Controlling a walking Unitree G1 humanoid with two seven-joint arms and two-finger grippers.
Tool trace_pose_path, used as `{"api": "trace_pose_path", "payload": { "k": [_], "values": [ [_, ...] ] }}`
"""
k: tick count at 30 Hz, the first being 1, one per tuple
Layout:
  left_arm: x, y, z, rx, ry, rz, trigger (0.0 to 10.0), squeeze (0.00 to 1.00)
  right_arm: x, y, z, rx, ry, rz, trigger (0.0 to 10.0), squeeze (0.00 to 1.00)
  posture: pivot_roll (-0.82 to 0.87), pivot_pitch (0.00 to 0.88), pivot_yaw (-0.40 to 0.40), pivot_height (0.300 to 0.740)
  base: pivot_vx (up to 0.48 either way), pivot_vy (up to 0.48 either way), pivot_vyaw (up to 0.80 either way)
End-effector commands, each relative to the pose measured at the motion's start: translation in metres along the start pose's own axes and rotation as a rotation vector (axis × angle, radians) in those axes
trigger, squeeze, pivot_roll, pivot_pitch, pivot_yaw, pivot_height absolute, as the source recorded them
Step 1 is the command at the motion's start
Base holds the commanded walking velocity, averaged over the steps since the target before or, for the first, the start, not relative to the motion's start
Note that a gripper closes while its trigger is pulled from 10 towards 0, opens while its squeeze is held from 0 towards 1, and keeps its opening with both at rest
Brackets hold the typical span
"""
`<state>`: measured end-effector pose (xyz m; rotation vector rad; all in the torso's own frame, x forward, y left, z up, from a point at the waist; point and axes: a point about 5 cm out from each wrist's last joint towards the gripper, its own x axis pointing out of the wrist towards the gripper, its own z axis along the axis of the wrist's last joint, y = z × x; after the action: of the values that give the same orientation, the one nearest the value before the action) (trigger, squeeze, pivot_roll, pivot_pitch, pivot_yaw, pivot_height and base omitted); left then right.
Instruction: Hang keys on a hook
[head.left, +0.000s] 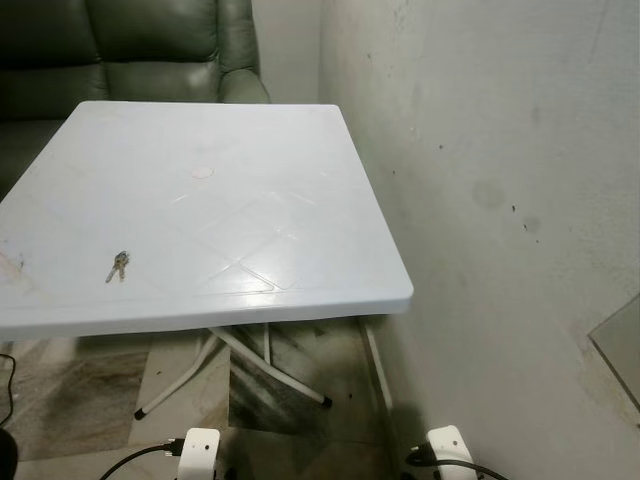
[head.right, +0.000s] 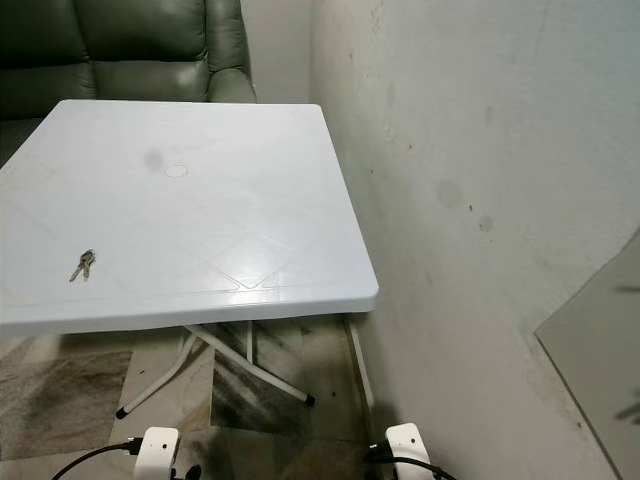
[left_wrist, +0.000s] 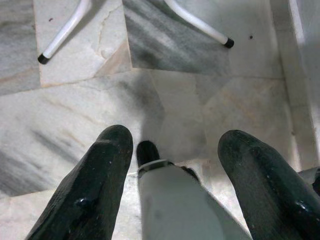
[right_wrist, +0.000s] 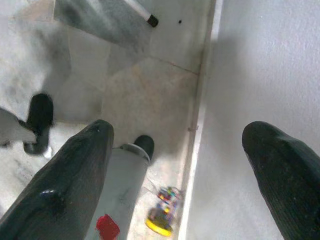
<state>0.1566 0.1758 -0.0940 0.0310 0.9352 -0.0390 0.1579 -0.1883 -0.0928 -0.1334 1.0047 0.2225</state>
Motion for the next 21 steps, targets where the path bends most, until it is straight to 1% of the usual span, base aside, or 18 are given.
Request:
{"api": "trace_pose_path", "payload": {
  "k": [1,6,7,8,10,19,21],
  "values": [
    [-0.002,0.0012,-0.0068,-0.003,0.018,-0.001,10.0,0.0,0.0014,-0.0006,0.0077,-0.023,-0.019,0.002,10.0,0.0,-0.09,0.0,-0.063,0.74,0.0,0.0,0.8],
    [-0.0021,-0.0008,-0.008,-0.002,0.021,-0.006,10.0,0.0,0.0013,-0.0008,0.0079,-0.02,-0.019,0.003,10.0,0.0,-0.09,0.0,-0.067,0.74,0.0,0.0,0.8],
    [-0.0021,-0.0011,-0.008,-0.006,0.021,-0.007,10.0,0.0,0.0013,-0.0012,0.0082,-0.005,-0.024,0.002,10.0,0.0,-0.09,0.0,-0.068,0.74,0.0,0.0,0.8],
    [-0.0021,-0.0012,-0.0081,-0.008,0.022,-0.007,10.0,0.0,0.0011,-0.0023,0.0081,0.019,-0.026,-0.006,10.0,0.0,-0.09,0.0,-0.067,0.74,0.0,0.0,0.0],
    [-0.002,-0.0013,-0.008,-0.018,0.022,-0.008,10.0,0.0,0.001,-0.0036,0.0086,0.03,-0.029,-0.014,10.0,0.0,-0.09,0.0,-0.068,0.74,0.0,0.0,0.0],
    [-0.0017,-0.0007,-0.0072,-0.031,0.021,-0.005,10.0,0.0,0.001,-0.0042,0.0093,0.03,-0.03,-0.015,10.0,0.0,-0.09,0.0,-0.068,0.74,0.0,0.0,0.0],
    [-0.0012,-0.0001,-0.0051,-0.046,0.016,0.0,10.0,0.0,0.0009,-0.0038,0.008,0.042,-0.028,-0.02,10.0,0.0,-0.09,0.0,-0.064,0.74,0.0,0.381,0.0]
  ]
}}
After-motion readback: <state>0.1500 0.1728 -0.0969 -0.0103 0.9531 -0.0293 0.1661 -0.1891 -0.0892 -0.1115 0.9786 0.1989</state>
